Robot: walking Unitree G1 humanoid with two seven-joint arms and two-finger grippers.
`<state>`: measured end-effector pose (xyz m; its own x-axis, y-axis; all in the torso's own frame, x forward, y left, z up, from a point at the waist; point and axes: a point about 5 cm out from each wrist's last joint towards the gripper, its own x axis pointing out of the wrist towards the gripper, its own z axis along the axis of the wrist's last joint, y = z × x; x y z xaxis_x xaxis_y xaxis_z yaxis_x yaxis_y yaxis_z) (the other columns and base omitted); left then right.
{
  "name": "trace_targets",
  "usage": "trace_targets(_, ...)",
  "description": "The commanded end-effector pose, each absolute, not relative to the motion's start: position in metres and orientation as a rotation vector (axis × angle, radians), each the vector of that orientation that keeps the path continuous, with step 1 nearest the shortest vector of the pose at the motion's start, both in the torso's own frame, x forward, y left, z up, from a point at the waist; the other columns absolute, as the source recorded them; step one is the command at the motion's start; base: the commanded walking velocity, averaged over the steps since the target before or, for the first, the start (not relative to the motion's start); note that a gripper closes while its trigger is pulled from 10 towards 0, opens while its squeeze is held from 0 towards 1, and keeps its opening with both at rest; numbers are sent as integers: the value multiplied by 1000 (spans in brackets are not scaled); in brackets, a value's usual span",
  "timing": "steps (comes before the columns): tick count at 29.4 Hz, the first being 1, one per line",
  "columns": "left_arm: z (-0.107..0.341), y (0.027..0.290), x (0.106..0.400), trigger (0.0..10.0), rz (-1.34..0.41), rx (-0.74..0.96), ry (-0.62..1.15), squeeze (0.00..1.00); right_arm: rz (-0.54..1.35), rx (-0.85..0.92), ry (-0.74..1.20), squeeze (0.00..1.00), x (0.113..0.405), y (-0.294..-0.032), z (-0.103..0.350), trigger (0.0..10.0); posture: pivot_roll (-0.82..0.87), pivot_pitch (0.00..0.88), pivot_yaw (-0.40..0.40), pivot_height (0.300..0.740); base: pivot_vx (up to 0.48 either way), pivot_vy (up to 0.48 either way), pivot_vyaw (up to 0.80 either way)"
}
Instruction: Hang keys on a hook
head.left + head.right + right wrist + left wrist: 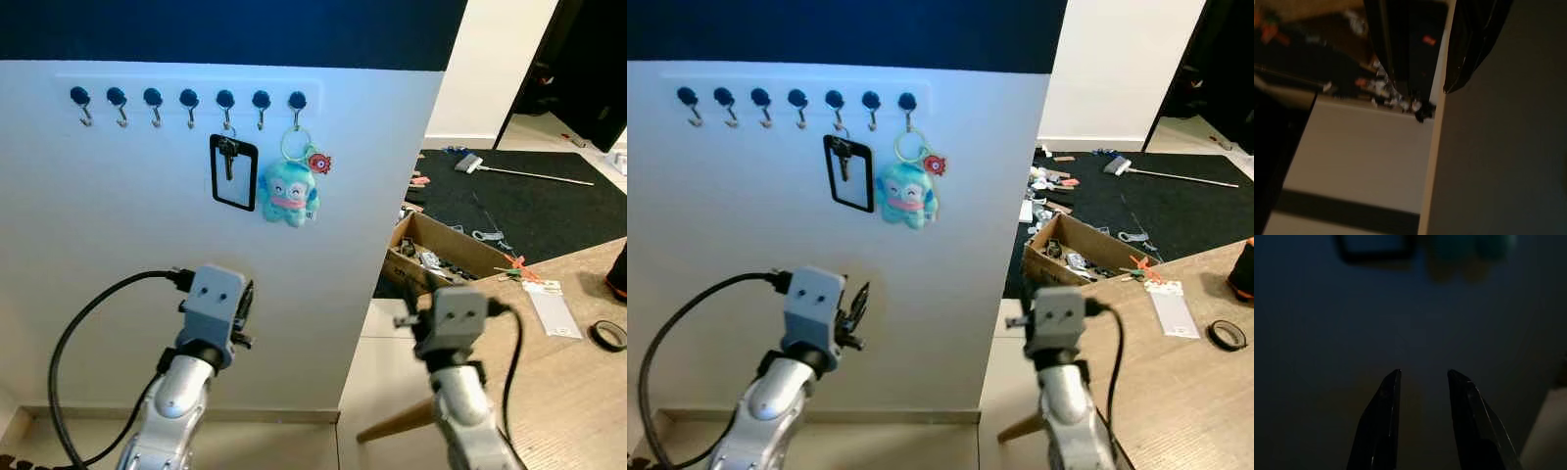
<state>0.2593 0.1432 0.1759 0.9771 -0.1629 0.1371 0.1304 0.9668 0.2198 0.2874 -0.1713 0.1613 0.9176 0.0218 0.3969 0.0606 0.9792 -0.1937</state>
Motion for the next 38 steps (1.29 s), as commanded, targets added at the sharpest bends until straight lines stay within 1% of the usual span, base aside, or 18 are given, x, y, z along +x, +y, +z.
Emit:
trace_targets(1, 192, 146, 255, 10000, -125, 209, -228, 0, 9, -247, -432, 0, 284, -173, 168, 10000, 99, 127, 6, 740, 0, 0, 0)
trace_targets(8, 214, 140, 244, 10000, -159, 192, -301, 0, 52, -225, -445, 0, 280, -174, 180, 10000, 105, 133, -10, 740, 0, 0, 0)
trace_targets(13, 220, 136, 235, 10000, -206, 178, -309, 0, 64, -213, -436, 0, 274, -175, 182, 10000, 104, 139, -15, 740, 0, 0, 0)
trace_targets(15, 214, 125, 227, 10000, -327, 180, -263, 0, 13, -173, -403, 0, 271, -184, 179, 10000, 95, 143, -16, 740, 0, 0, 0)
trace_targets(18, 212, 122, 225, 10000, -353, 174, -253, 0, -7, -156, -393, 0, 271, -187, 179, 10000, 93, 143, -15, 740, 0, 0, 0)
trace_targets(19, 213, 118, 225, 10000, -373, 144, -250, 0, -34, -138, -382, 0, 271, -192, 177, 10000, 91, 143, -14, 740, 0, 0, 0)
trace_targets(21, 219, 114, 232, 10000, -356, 58, -250, 0, -68, -118, -368, 0, 271, -198, 176, 10000, 83, 140, -10, 740, 0, 0, 0)
trace_targets(22, 221, 113, 235, 10000, -347, 45, -252, 0, -65, -123, -370, 0, 271, -198, 177, 10000, 83, 140, -10, 740, 0, 0, 0)
trace_targets(23, 220, 114, 241, 10000, -316, 65, -253, 0, -5, -162, -385, 0, 271, -189, 180, 10000, 75, 137, -9, 740, 0, 0, 0)
trace_targets(27, 218, 114, 244, 10000, -310, 94, -250, 0, 56, -204, -396, 0, 270, -177, 182, 10000, 72, 134, -10, 740, 0, 0, 0)
trace_targets(32, 213, 120, 247, 10000, -271, 102, -210, 0, 48, -165, -374, 0, 271, -179, 180, 10000, 73, 131, -12, 740, 0, 0, 0)
trace_targets(38, 213, 120, 249, 10000, -263, 101, -205, 0, 50, -162, -369, 0, 273, -180, 180, 10000, 78, 131, -17, 740, 0, 0, 0)
